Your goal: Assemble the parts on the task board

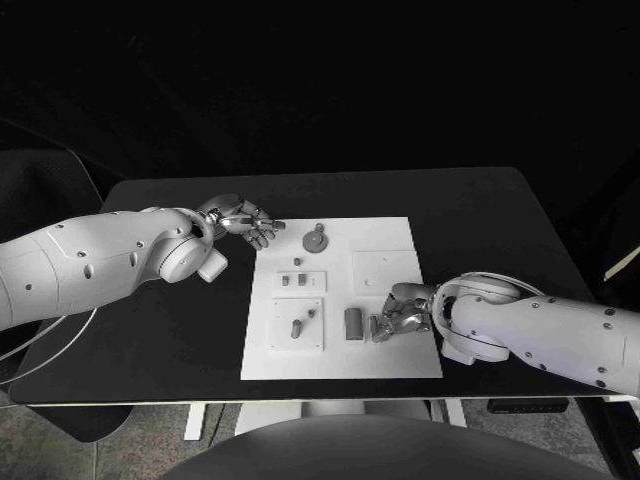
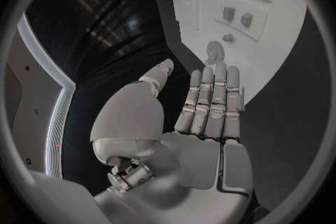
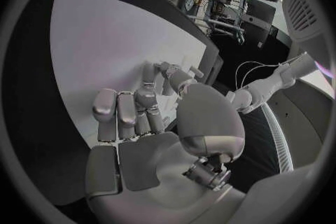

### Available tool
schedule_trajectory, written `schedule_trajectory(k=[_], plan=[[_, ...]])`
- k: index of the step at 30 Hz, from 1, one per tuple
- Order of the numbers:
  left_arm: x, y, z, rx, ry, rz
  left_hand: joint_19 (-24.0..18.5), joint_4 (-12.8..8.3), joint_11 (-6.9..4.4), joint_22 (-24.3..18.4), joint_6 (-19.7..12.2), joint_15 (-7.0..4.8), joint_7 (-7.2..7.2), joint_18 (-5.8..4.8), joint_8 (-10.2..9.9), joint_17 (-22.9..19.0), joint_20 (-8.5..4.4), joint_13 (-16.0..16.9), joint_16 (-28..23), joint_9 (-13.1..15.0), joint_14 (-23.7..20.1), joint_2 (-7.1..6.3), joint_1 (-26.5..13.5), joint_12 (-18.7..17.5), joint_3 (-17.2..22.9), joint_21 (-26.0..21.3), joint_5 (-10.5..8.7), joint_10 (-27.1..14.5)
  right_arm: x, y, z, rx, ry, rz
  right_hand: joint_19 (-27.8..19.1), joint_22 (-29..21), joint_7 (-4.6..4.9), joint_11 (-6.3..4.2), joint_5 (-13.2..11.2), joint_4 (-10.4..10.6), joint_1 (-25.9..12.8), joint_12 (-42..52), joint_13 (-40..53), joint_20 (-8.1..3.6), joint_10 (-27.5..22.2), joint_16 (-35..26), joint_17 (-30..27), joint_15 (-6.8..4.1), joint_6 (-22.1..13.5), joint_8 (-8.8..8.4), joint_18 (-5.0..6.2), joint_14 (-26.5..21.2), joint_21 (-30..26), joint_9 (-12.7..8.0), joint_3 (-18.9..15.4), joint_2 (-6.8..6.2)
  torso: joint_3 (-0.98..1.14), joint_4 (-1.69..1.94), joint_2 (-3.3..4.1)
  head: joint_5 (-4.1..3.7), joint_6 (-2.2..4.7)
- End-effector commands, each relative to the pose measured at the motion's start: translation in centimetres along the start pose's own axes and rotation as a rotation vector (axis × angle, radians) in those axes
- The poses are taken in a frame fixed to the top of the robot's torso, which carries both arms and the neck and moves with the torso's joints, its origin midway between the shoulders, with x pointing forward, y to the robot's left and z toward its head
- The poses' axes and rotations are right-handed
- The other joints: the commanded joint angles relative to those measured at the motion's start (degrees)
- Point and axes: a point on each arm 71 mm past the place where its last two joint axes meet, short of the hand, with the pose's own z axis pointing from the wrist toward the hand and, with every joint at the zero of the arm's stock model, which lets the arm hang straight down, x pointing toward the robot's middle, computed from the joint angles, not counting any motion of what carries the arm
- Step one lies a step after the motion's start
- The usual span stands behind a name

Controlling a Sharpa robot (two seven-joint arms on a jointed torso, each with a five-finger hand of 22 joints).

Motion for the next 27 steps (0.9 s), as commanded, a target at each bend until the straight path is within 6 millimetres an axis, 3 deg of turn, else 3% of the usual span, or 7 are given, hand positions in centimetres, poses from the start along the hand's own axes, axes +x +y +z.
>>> schedule_trajectory(k=[1, 17, 27], plan=[[0.06, -0.18, 0.0, 0.011, 0.003, 0.001, -0.4, -0.1, -0.17, 0.1, 0.5, 0.06, -0.02, 0.99, -0.2, -0.1, -0.04, 0.1, -0.2, -0.1, -0.4, 0.1, -0.4, -0.1, -0.4, -0.2, -0.13, 0.1, 0.21, -0.56, 0.09, 0.038, 0.018, -0.039, 0.4, -0.1, 0.03, -0.08, -0.2, -0.1, 0.2, 0.2, 0.1, -0.16, 0.2, 4.6, 0.1, -0.41, 0.5, 0.27, 4.76, 0.0, 6.2, 0.0, 0.4, 0.38, 0.04, -0.01, 0.01, 0.03, -0.05], [0.04, -0.15, 0.0, 0.009, 0.004, 0.001, -0.4, -0.1, -0.17, 0.1, 0.5, 0.06, -0.02, 0.99, -0.2, -0.1, -0.05, 0.1, -0.2, -0.1, -0.4, 0.1, -0.4, -0.1, -0.4, -0.2, -0.13, 0.1, 0.29, -0.53, 0.2, 0.049, 0.021, -0.067, 0.3, 0.0, -0.06, -0.16, -0.1, -0.7, 1.9, 0.2, 0.1, -0.26, 0.2, 4.7, 0.1, -0.46, 0.7, 0.41, 4.76, 0.0, 6.3, 0.0, 1.1, 0.96, 0.01, 0.0, 0.0, -0.05, -0.14], [0.03, -0.22, 0.05, 0.015, -0.002, 0.002, -0.4, -0.1, -0.17, 0.1, 0.5, 0.06, -0.02, 0.99, -0.2, -0.1, -0.05, 0.1, -0.1, -0.1, -0.4, 0.1, -0.4, -0.1, -0.4, -0.2, -0.13, 0.1, 0.0, -0.56, 0.07, 0.017, -0.016, -0.033, 0.3, 0.0, 0.01, -0.15, -0.2, -0.6, 1.8, 0.2, 0.1, -0.25, 0.2, 4.7, 0.1, -0.46, 0.6, 0.35, 4.76, 0.0, 6.3, 0.0, 1.0, 0.73, 0.04, -0.01, -0.01, -0.13, 0.27]])
